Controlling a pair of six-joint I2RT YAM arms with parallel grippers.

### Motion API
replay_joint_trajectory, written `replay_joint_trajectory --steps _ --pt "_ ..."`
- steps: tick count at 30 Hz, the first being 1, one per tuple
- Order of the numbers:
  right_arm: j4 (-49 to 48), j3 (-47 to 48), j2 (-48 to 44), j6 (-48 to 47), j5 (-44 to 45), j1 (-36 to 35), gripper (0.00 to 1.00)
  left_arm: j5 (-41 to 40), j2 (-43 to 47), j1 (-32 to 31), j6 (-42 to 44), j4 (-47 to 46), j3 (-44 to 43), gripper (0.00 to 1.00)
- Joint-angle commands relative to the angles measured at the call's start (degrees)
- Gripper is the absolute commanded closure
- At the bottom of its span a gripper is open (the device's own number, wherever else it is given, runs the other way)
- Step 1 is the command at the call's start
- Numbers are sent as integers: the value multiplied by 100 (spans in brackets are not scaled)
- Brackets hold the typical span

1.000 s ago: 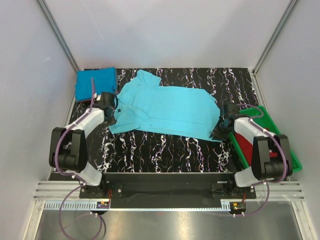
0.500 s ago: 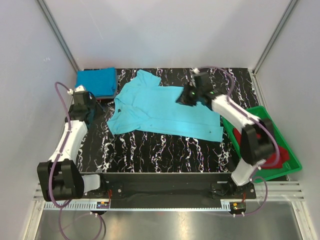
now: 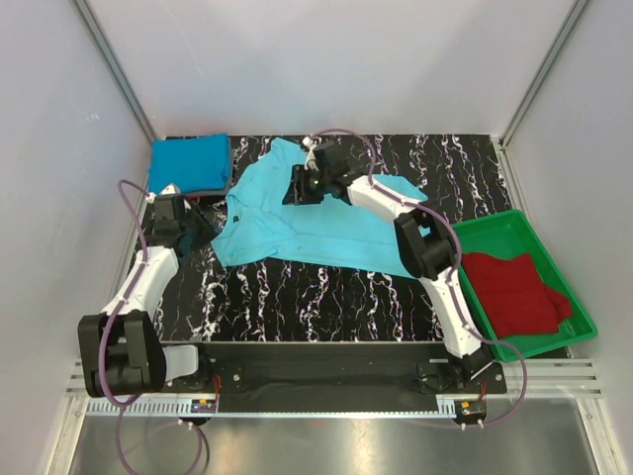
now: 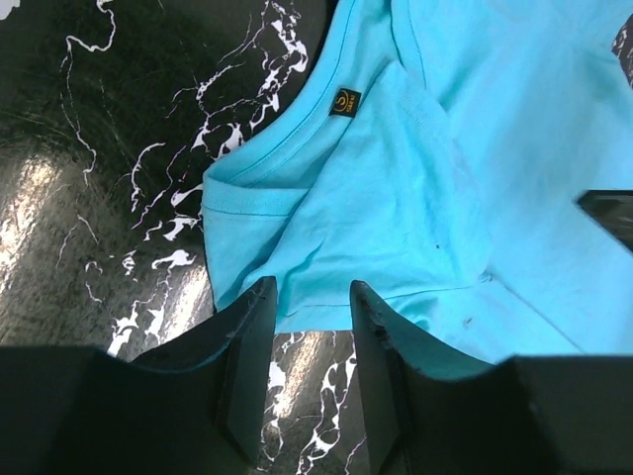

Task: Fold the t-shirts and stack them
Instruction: Fold the tshirt

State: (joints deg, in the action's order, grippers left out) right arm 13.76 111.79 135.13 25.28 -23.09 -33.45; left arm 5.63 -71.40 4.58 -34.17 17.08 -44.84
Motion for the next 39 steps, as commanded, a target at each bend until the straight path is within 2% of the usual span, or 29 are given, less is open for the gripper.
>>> replay_joint_trajectory --steps 1,4,7,11,14,19,25,26,27,30,38,39 --pt "100 693 443 -356 -319 -196 50 228 -102 113 51 -311 -104 61" --pt "337 1072 804 -515 -424 -232 50 272 -357 227 78 -319 -218 65" --pt "382 1275 1067 -568 -634 -232 50 535 -796 403 60 -346 -411 72" --pt "443 1451 1278 -611 -811 -302 51 983 -1455 579 86 -460 -683 99" --pt "487 1486 1288 -656 -767 -346 53 1081 -1833 588 139 -521 -886 100" --pt "487 1425 1218 -700 -758 -364 57 809 -2141 579 297 -513 -965 100" --pt "575 1425 1261 -709 -680 -381 56 1037 -2756 588 297 -741 -1106 100" --pt "584 1425 1261 -700 -627 -381 60 1019 -2818 597 297 -741 -1132 100" --pt "584 1425 1261 -682 -583 -390 75 993 -2914 597 306 -733 -1132 100" --pt "584 1416 1191 -629 -372 -381 99 870 -3047 606 350 -663 -1158 100" --pt "584 1346 805 -638 270 -381 100 440 -3416 606 578 -153 -1422 100" --pt "584 1285 761 -638 296 -381 98 387 -3425 606 613 -109 -1431 100"
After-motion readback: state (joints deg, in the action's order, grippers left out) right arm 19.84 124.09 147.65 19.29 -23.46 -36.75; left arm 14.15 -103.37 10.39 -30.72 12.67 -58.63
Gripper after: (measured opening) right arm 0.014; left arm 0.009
